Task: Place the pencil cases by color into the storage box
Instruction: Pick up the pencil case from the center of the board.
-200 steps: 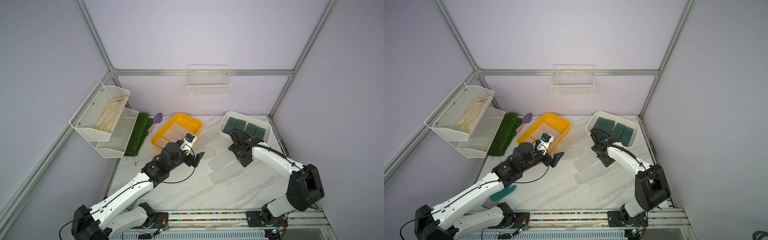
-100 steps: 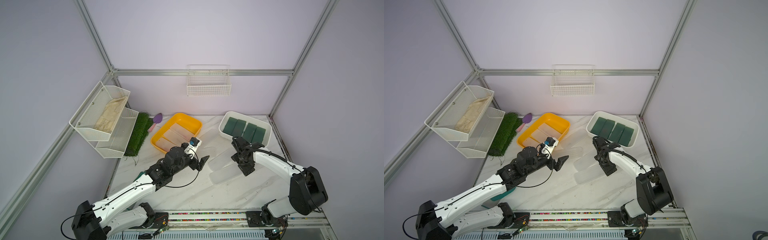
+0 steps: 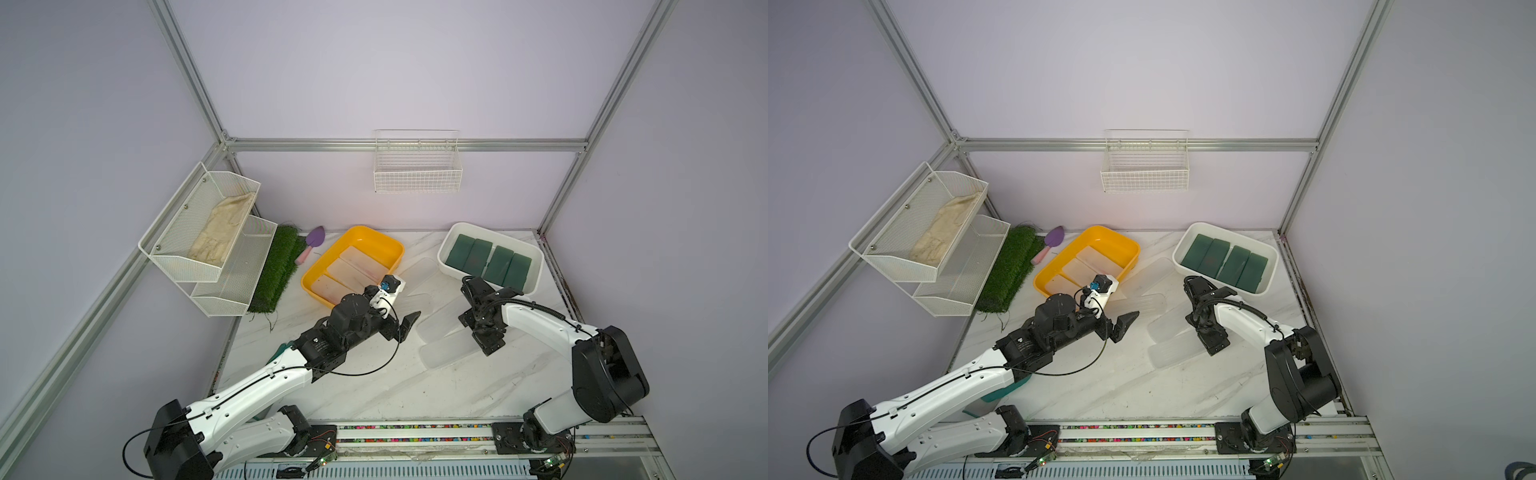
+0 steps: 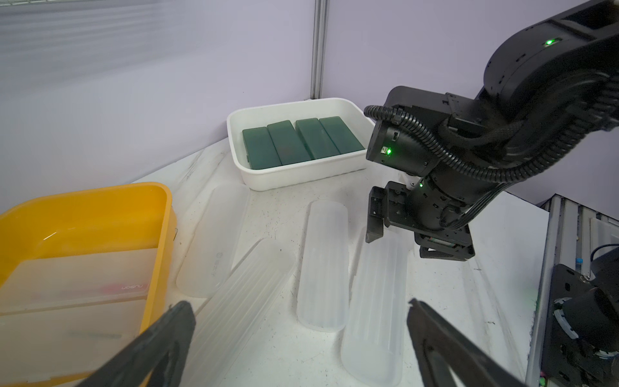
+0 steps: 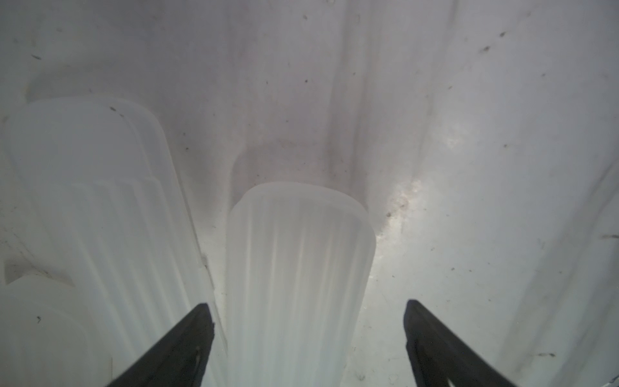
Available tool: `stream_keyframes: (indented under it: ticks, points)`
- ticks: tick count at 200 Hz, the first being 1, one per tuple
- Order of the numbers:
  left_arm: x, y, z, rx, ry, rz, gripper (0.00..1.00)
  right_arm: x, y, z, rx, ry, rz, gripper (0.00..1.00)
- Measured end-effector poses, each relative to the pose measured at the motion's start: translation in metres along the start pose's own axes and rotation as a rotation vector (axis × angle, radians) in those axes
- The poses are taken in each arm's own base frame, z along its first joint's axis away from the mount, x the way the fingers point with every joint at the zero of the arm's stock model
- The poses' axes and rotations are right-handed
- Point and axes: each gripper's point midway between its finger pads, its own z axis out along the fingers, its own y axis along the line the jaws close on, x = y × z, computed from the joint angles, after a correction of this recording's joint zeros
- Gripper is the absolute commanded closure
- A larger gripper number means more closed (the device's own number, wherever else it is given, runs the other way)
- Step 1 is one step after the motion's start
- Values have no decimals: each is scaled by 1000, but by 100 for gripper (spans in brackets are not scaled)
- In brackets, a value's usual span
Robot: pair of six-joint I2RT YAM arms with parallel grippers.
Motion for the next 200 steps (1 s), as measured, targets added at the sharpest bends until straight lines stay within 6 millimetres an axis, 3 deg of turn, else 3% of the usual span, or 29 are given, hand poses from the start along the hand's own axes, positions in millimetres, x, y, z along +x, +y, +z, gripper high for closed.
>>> stream_keyframes:
  ticks: [200]
  points:
    - [6,0,0,-2,11,0,0,17,3,30,54,46,-23,8]
